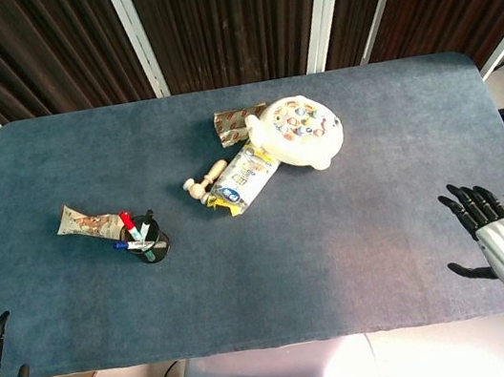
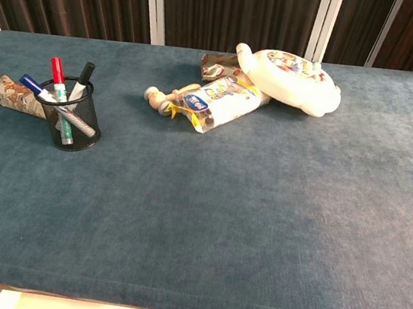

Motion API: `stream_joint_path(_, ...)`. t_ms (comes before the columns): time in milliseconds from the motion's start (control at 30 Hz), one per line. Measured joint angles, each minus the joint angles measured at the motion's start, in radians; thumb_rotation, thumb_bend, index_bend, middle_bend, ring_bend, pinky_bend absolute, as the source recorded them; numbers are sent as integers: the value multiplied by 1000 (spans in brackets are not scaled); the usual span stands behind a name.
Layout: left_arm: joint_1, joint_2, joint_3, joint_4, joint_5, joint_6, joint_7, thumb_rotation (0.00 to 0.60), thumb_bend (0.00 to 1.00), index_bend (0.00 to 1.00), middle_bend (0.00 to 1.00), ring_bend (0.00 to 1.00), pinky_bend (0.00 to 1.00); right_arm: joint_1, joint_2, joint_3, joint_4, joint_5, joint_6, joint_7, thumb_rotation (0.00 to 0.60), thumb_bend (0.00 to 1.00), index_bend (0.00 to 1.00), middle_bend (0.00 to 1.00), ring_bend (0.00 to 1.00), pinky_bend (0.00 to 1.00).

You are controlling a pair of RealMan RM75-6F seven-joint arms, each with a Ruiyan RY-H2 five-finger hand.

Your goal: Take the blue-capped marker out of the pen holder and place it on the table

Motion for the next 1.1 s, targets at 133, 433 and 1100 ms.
stream_joint_path(133, -1, 0, -1, -2, -2, -2, 6, 600, 315, 45, 47, 13, 0, -4, 2, -2, -1, -2, 6, 1, 600, 93, 0, 0, 0, 0)
stream_joint_path(433, -37, 4, -21, -22, 9, -28, 21, 600, 315, 103, 101, 57, 0, 5, 8, 3, -3, -7, 4, 12, 600, 93, 0, 0, 0, 0)
stream_joint_path(1100, -444, -139, -226, -18, -175, -426, 173, 600, 348, 234, 239, 216, 168, 15, 96, 28, -84, -15, 26, -14, 600, 92, 0, 0, 0, 0)
